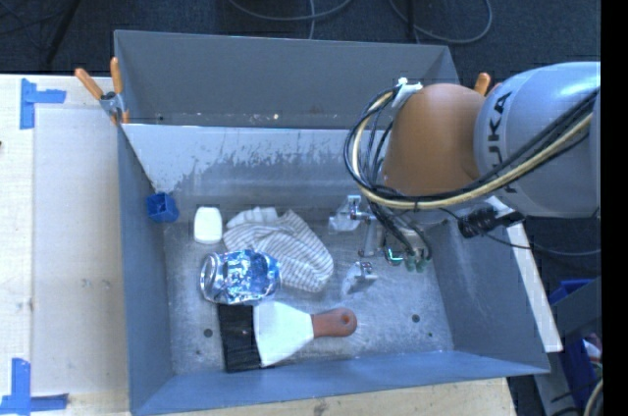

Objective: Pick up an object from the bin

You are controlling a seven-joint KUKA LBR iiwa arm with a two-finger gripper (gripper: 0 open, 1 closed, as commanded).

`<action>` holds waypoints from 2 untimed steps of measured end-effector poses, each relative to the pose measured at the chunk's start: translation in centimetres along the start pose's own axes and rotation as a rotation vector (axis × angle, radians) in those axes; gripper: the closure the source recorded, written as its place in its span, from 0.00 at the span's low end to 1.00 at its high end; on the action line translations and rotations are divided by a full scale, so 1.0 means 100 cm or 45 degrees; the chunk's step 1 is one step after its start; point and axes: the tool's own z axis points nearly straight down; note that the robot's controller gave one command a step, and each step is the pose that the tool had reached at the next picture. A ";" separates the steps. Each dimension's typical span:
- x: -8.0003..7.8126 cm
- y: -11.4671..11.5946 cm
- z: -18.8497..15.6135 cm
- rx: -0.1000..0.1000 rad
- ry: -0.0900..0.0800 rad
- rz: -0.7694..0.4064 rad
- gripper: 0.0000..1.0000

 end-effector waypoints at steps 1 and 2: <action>-0.002 0.000 -0.004 0.000 -0.009 0.000 0.00; -0.026 0.059 0.051 0.003 -0.007 -0.161 1.00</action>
Offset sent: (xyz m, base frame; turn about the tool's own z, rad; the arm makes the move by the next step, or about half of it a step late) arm 0.0221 0.0591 -0.0585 -0.1269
